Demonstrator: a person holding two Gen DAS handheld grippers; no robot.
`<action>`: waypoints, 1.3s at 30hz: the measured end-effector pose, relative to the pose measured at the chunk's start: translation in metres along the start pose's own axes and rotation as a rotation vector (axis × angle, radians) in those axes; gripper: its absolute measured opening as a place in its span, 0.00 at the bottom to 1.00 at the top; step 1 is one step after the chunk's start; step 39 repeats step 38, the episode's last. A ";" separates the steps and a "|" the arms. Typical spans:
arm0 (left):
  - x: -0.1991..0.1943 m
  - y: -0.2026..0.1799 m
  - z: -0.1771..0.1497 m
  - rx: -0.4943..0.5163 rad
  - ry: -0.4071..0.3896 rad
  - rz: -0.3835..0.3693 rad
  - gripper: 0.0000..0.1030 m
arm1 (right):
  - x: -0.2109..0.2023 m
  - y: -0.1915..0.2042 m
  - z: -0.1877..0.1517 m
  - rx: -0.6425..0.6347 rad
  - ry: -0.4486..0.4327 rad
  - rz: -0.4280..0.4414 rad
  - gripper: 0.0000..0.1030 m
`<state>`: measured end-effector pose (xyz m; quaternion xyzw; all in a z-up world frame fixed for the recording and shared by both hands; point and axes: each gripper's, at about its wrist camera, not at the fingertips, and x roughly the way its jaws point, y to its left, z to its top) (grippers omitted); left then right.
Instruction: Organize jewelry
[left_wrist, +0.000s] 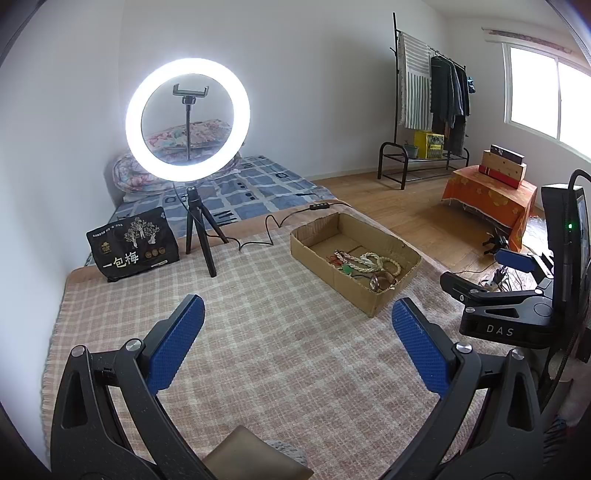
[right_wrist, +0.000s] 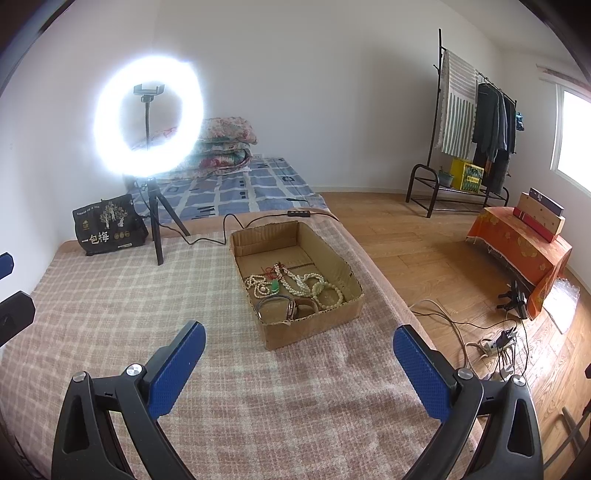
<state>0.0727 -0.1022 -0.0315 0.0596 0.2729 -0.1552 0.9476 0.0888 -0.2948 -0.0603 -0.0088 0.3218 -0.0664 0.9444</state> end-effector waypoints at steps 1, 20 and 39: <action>0.000 0.000 0.000 0.000 0.000 0.000 1.00 | 0.000 0.000 0.000 0.000 0.000 0.000 1.00; -0.001 -0.001 0.000 0.001 0.000 -0.001 1.00 | 0.000 -0.001 0.001 0.001 0.001 0.001 1.00; -0.003 -0.008 0.002 0.006 -0.024 0.020 1.00 | 0.001 0.002 -0.004 0.002 0.011 0.002 1.00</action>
